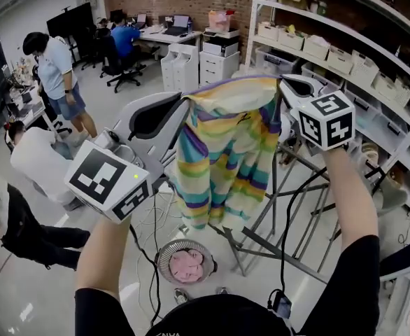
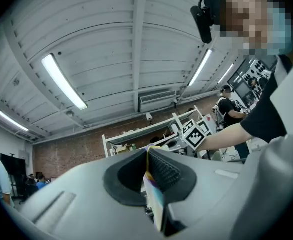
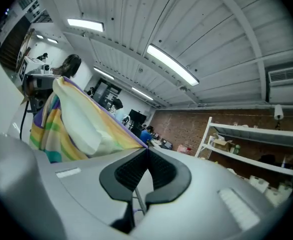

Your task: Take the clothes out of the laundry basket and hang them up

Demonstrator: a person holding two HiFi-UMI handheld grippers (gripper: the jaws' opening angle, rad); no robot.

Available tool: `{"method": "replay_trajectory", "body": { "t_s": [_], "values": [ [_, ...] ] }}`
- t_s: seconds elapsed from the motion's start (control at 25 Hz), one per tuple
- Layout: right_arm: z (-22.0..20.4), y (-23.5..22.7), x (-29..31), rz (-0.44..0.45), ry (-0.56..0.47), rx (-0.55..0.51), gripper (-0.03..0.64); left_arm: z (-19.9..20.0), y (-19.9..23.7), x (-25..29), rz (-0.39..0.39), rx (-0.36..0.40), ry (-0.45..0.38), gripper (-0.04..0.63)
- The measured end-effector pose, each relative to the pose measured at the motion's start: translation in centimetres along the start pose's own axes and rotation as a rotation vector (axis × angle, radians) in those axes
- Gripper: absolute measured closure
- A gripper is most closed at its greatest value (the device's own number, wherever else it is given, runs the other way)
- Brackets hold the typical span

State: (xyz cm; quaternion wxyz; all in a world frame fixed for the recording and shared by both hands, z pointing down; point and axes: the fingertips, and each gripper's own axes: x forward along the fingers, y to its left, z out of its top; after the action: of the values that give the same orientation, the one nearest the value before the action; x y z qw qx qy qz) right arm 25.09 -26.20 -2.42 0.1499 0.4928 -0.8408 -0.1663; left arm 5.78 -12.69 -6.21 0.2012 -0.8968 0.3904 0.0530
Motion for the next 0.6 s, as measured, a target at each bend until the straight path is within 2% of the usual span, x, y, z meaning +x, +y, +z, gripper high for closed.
{"method": "replay_trajectory", "body": {
  "t_s": [0.32, 0.6],
  "values": [
    [1.3, -8.1, -1.7, -0.117, -0.012, -0.017, 0.607, 3.9, -4.0, 6.6, -0.088, 0.006, -0.067, 0.581],
    [-2.0, -13.1, -5.0, -0.198, 0.016, 0.029, 0.607, 4.3, -10.7, 11.2, -0.207, -0.014, -0.085, 0.581]
  ]
}}
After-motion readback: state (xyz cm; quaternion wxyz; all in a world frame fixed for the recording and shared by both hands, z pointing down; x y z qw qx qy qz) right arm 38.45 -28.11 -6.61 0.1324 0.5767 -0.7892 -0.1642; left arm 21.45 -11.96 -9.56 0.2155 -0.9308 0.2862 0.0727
